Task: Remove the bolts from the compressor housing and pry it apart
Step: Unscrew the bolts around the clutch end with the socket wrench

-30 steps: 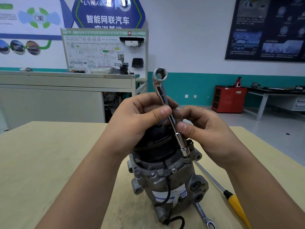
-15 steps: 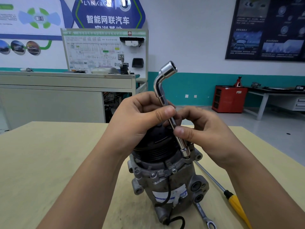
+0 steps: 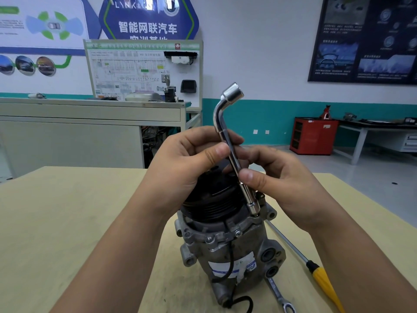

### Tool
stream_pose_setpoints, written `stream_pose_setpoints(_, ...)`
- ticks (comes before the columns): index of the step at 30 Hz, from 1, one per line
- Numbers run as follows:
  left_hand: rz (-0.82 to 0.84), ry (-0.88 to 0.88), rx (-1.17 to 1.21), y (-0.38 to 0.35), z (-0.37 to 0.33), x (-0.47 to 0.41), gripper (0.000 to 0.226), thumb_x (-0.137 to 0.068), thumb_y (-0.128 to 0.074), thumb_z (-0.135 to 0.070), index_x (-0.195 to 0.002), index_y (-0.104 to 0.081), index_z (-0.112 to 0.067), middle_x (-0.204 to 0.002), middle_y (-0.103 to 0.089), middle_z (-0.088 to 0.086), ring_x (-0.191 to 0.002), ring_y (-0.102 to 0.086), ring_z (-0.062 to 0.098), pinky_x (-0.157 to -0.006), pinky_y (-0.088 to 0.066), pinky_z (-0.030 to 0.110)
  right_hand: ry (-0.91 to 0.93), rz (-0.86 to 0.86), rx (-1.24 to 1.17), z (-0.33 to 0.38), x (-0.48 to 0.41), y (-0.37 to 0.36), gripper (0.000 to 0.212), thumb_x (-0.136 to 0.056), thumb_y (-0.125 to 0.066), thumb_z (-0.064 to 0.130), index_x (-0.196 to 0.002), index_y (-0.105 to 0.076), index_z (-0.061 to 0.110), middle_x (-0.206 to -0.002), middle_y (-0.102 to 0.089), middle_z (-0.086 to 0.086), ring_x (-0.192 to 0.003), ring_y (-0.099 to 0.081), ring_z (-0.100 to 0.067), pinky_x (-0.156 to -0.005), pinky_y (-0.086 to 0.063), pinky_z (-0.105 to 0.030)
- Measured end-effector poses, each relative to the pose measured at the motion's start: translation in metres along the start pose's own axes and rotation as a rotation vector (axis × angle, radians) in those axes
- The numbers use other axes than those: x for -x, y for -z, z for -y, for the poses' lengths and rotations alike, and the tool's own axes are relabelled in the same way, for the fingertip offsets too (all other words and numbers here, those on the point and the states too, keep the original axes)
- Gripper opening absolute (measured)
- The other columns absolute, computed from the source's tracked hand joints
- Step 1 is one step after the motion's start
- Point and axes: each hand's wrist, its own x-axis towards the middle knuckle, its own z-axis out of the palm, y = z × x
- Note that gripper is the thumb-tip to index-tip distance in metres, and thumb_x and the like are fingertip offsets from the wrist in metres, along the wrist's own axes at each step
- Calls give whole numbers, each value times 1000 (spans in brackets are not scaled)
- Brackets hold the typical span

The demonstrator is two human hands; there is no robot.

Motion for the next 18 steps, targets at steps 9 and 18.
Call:
stream_pose_setpoints(9, -95, -3, 3, -1, 1, -1, 12, -59, -74, -23, -70, -74, -18, -69, -73, 1, -68, -72, 12, -64, -55, 20, 1, 27, -26, 3, 0, -1, 9, -73, -68, 28, -74, -64, 19, -101, -63, -12, -84, -66, -13, -68, -53, -21)
stream_pose_setpoints(18, 48, 27, 15, 0, 0, 0, 21, -70, -67, -29, -88, -77, -25, -85, -76, 2, -80, -73, 16, -73, -55, 23, 12, 19, -18, 2, 0, 0, 35, -72, -68, 25, -96, -62, 1, -97, -67, 1, -85, -66, -8, -72, -55, -24)
